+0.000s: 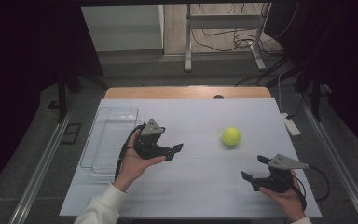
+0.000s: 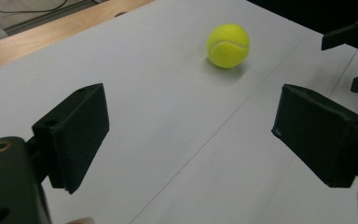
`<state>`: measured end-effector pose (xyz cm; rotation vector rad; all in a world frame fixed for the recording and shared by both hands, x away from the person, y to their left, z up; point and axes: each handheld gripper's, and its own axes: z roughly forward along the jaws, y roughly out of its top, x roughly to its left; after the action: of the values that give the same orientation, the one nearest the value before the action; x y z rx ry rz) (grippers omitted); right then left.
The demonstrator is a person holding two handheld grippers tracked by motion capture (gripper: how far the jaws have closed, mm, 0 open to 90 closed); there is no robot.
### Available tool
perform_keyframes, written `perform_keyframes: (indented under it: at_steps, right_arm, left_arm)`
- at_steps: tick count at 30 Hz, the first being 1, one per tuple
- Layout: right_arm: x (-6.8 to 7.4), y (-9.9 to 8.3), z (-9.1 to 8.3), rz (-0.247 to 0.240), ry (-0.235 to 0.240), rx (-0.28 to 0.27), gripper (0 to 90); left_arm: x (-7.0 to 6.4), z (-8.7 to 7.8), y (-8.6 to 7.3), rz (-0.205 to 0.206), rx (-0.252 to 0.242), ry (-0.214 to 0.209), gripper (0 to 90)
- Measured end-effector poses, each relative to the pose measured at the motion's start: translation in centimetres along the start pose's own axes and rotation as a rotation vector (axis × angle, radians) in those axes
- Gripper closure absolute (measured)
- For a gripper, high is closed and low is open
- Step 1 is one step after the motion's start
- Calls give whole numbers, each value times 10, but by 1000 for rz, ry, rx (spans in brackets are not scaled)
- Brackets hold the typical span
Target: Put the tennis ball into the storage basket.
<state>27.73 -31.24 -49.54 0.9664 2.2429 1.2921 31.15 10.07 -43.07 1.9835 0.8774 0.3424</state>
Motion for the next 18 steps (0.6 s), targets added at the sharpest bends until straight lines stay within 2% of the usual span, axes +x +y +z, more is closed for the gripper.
perform_keyframes:
  at_steps: [18]
  right_arm:
    - [-1, -1, 0, 7, 4, 0, 94]
  left_arm:
    - [-5, 14, 9, 16, 11, -22, 115]
